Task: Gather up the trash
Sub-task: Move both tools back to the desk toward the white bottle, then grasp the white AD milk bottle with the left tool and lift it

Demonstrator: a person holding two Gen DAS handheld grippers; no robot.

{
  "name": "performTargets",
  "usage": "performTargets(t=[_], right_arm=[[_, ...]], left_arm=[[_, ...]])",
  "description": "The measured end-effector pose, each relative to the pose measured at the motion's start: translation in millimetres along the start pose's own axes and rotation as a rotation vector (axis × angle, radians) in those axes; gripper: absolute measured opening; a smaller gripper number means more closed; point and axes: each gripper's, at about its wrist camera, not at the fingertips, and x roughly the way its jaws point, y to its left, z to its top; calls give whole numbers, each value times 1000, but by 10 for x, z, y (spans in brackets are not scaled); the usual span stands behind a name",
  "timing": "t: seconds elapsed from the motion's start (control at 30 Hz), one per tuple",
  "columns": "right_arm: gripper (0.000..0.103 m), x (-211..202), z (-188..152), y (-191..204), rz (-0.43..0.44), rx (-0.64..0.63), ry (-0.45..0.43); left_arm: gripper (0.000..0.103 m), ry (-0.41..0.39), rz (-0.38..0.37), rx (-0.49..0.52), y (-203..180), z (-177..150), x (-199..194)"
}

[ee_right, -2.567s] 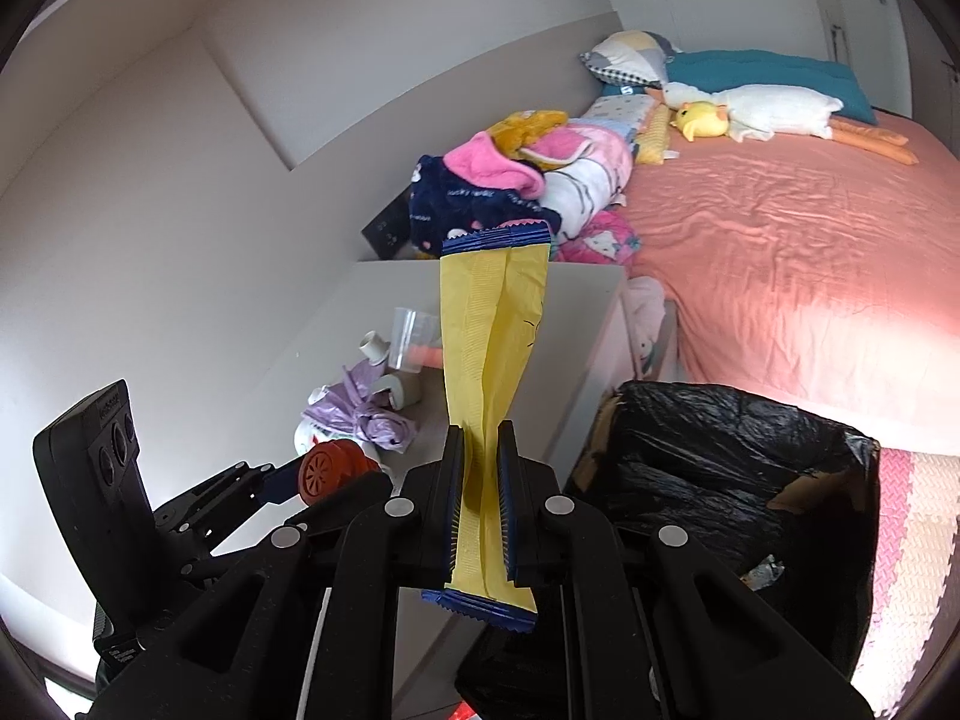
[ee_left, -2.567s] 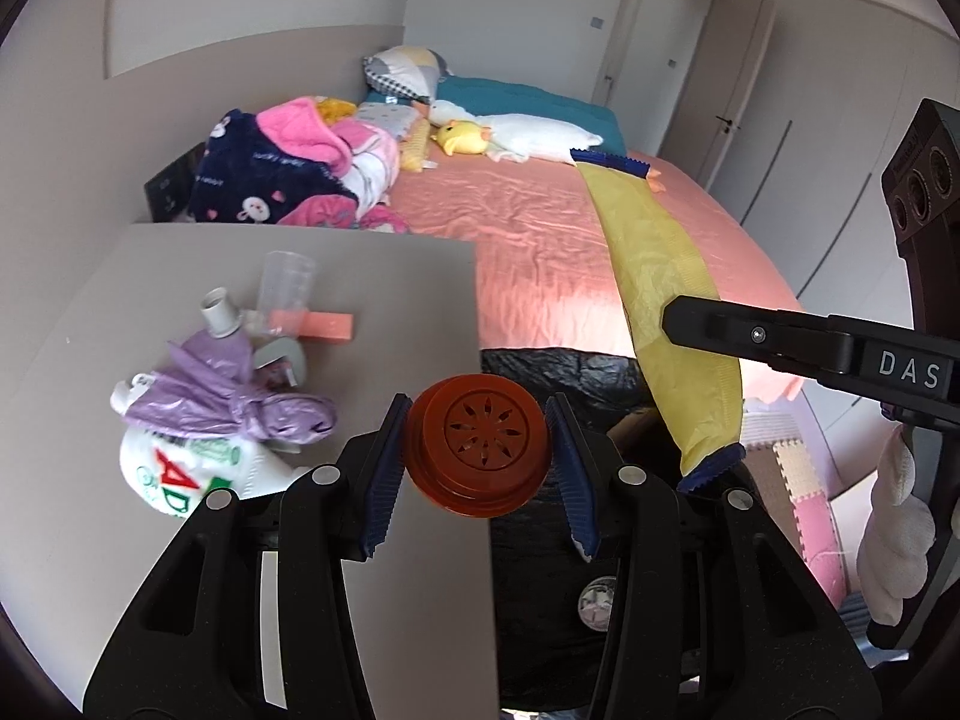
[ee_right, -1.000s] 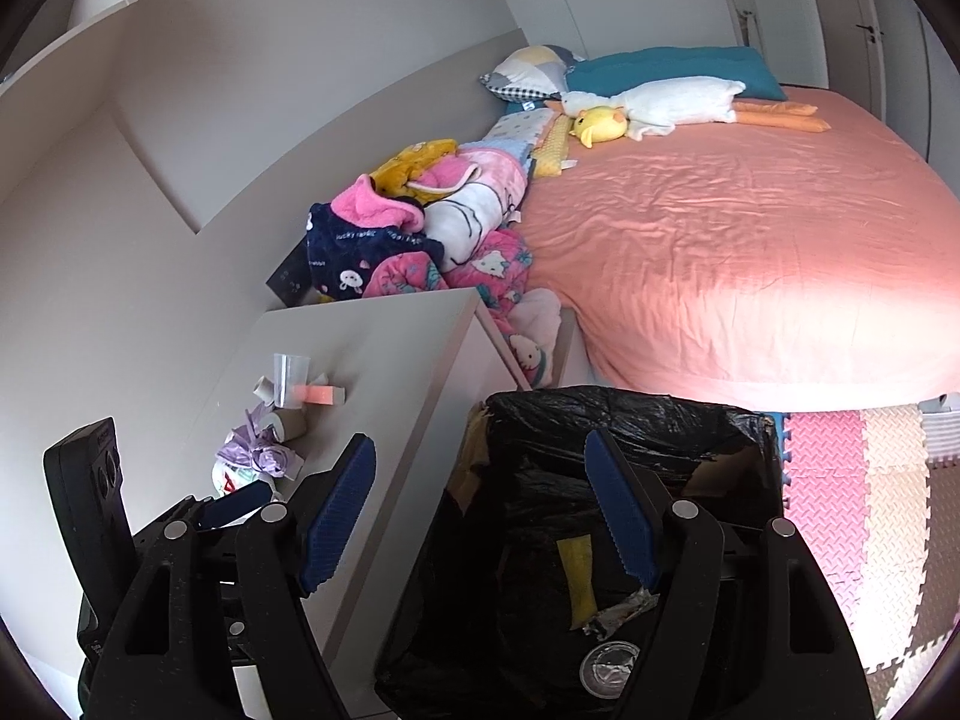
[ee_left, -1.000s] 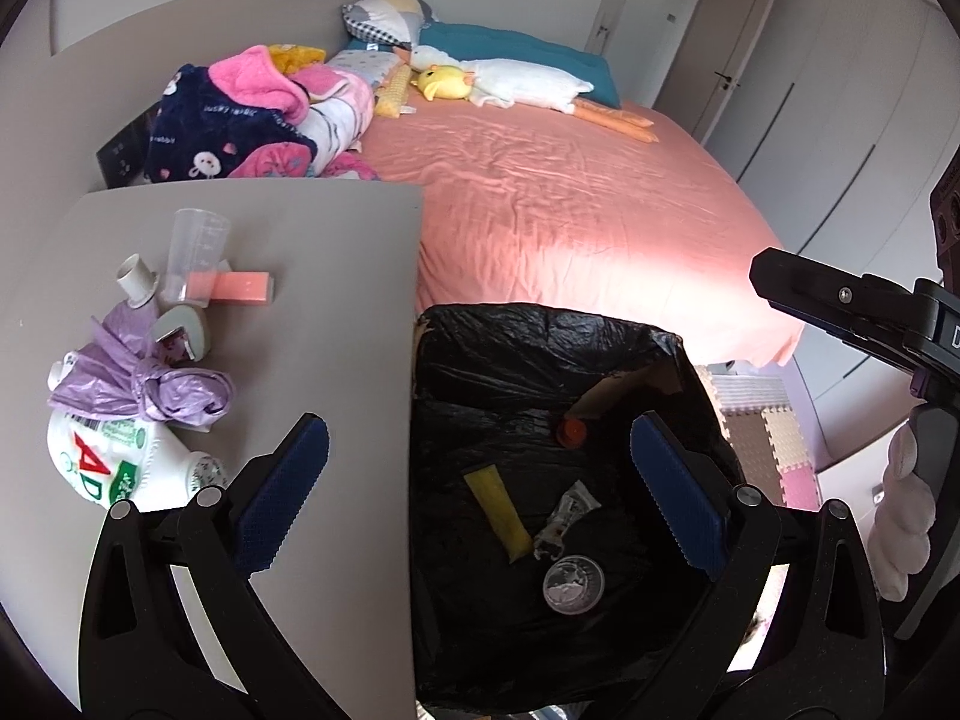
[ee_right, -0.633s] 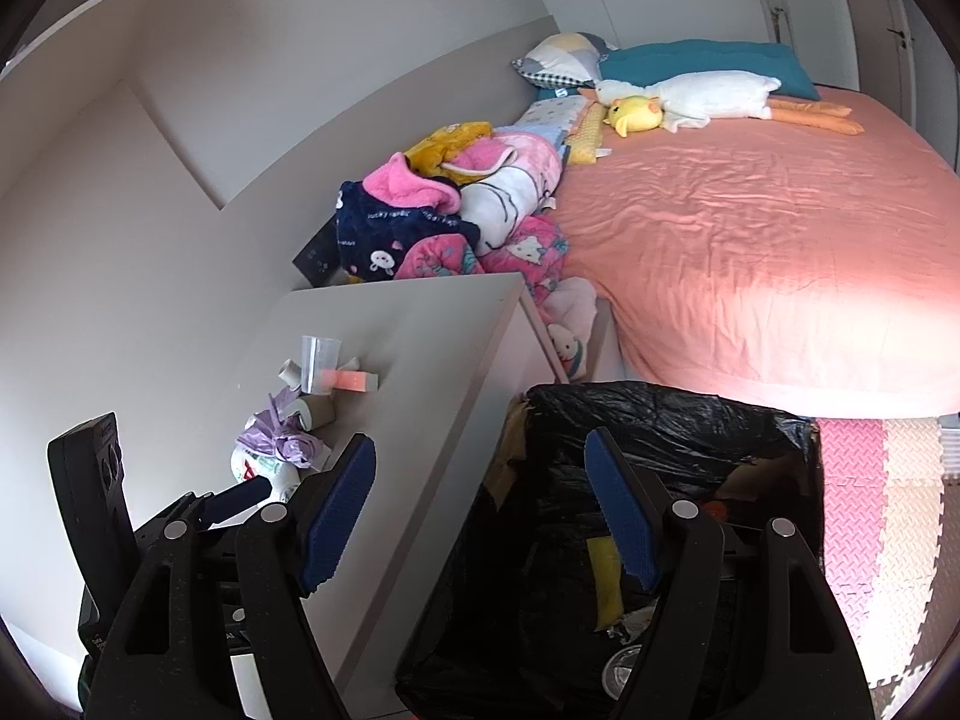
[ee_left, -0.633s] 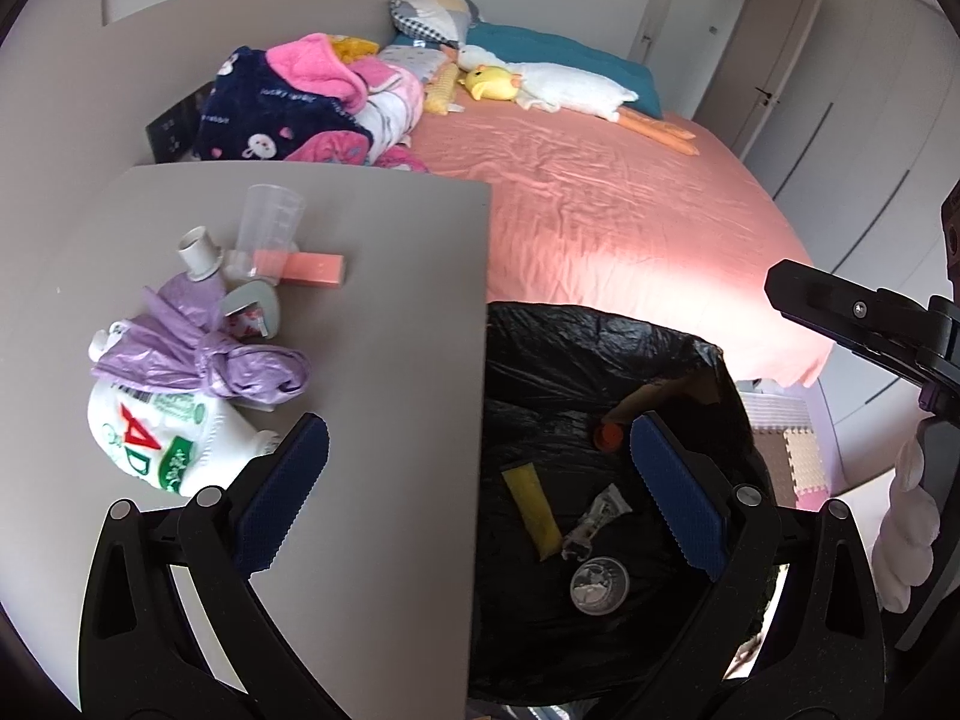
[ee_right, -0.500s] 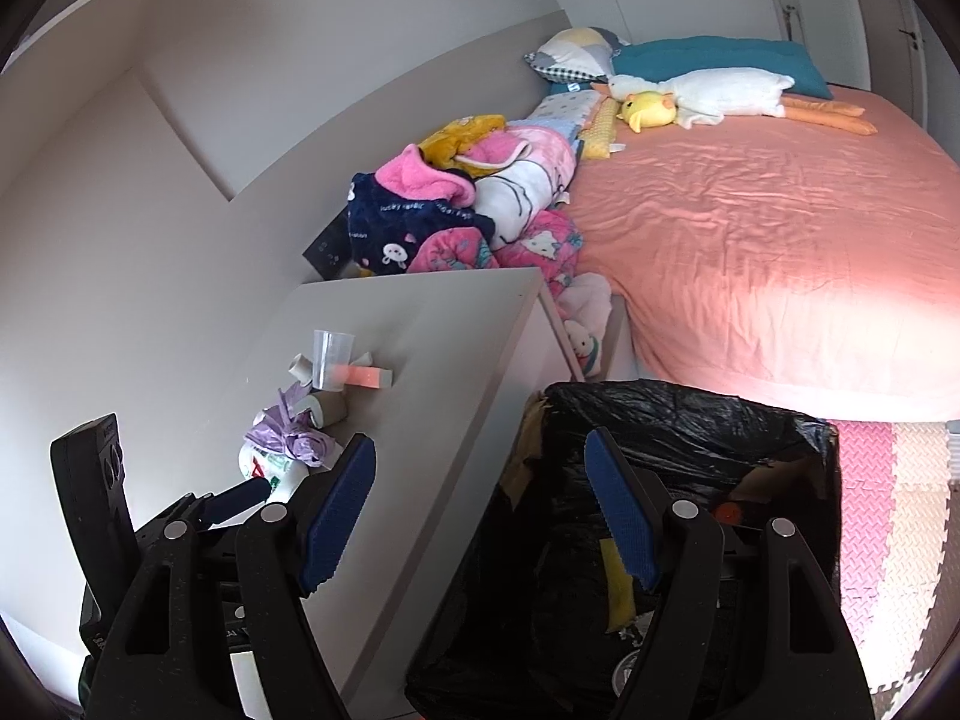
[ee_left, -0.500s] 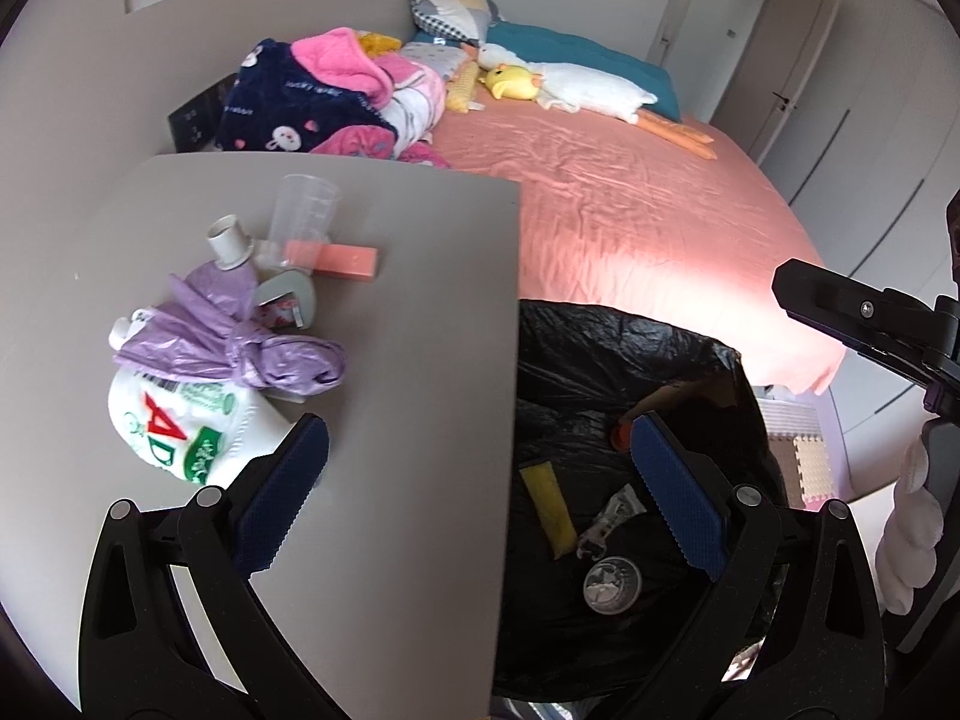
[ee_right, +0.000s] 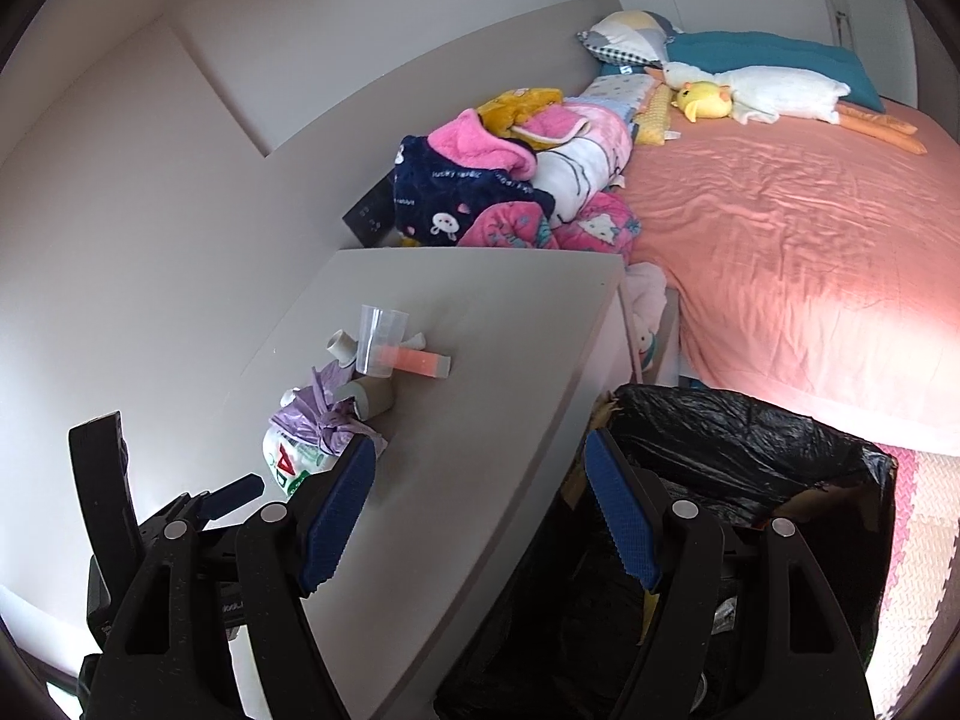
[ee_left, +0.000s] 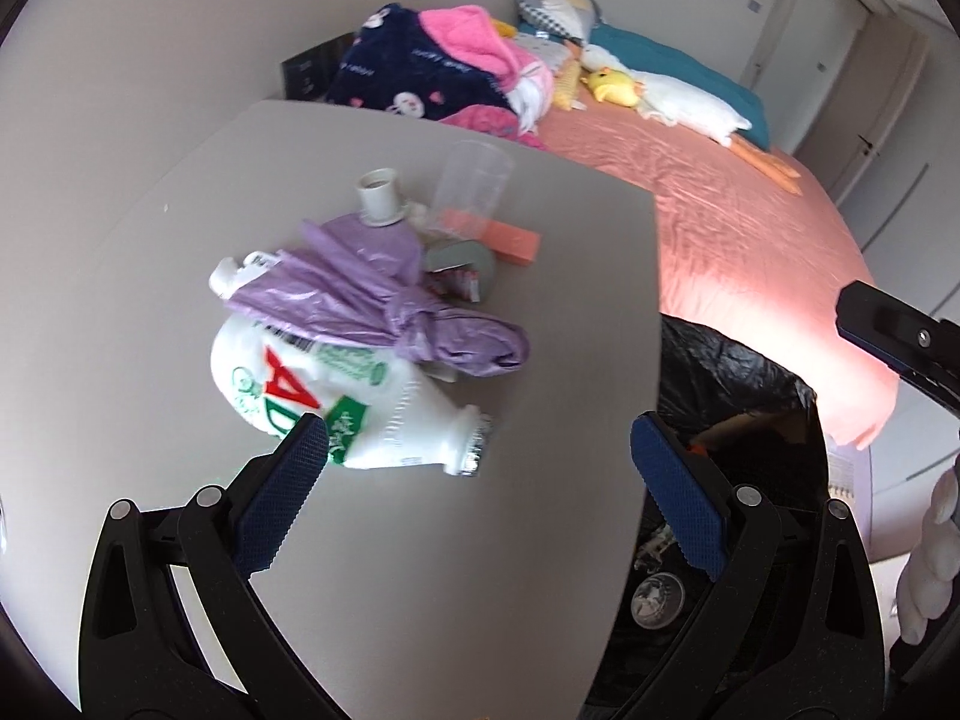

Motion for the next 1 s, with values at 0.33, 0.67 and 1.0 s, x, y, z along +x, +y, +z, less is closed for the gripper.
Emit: performTargets(t=[0.33, 0.67, 1.0], right_arm=[[73, 248, 111, 161, 23, -27, 36], [73, 504, 240, 290, 32, -44, 67], [73, 897, 320, 461, 50, -69, 115]], left_arm=[[97, 41, 53, -85, 329, 58, 196], [97, 99, 97, -124, 525, 75, 415], [97, 126, 112, -173, 764, 68, 545]])
